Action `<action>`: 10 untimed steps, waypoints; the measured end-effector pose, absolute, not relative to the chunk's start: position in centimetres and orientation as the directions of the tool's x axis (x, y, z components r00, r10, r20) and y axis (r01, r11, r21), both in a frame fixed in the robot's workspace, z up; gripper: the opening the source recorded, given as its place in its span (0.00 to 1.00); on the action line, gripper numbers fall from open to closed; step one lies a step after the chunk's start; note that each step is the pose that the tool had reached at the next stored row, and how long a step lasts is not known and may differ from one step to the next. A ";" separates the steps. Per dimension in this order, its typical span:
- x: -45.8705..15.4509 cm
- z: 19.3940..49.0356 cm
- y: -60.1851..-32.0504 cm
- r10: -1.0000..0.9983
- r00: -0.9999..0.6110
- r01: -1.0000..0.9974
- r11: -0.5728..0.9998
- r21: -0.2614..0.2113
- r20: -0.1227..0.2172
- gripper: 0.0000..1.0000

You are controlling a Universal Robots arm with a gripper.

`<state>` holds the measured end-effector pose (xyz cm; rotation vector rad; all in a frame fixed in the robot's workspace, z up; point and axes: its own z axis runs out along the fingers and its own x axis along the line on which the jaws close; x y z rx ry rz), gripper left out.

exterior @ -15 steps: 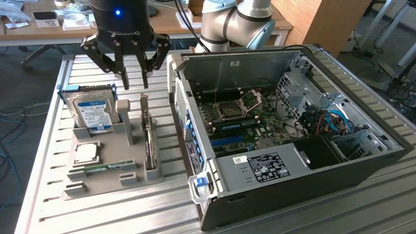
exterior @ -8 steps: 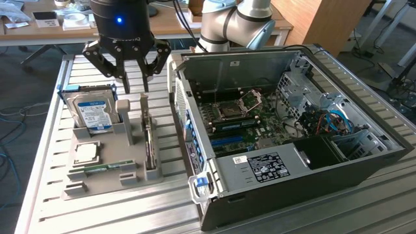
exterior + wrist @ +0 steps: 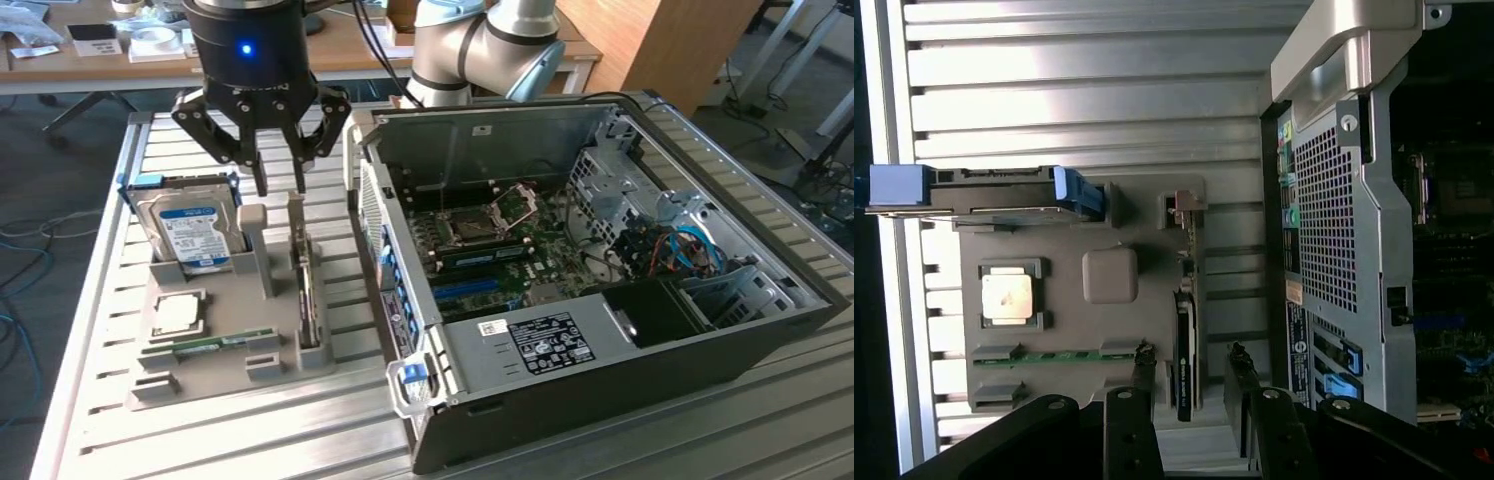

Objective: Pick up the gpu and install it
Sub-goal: 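Pick up the gpu and move the gpu toward the slot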

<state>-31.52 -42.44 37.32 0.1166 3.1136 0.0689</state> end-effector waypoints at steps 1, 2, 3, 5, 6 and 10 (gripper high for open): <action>-31.5 37.3 -42.4 0.075 -0.997 0.074 0.996 0.045 -0.023 0.42; -31.5 37.3 -42.4 0.075 -0.997 0.074 0.996 0.045 -0.023 0.42; -31.5 37.3 -42.4 0.075 -0.997 0.074 0.996 0.045 -0.023 0.42; -31.5 37.2 -42.4 0.075 -0.997 0.074 0.996 0.045 -0.023 0.42; -31.5 37.2 -42.4 0.075 -0.997 0.074 0.996 0.045 -0.023 0.42; -31.5 37.1 -42.4 0.075 -0.997 0.074 0.996 0.045 -0.023 0.42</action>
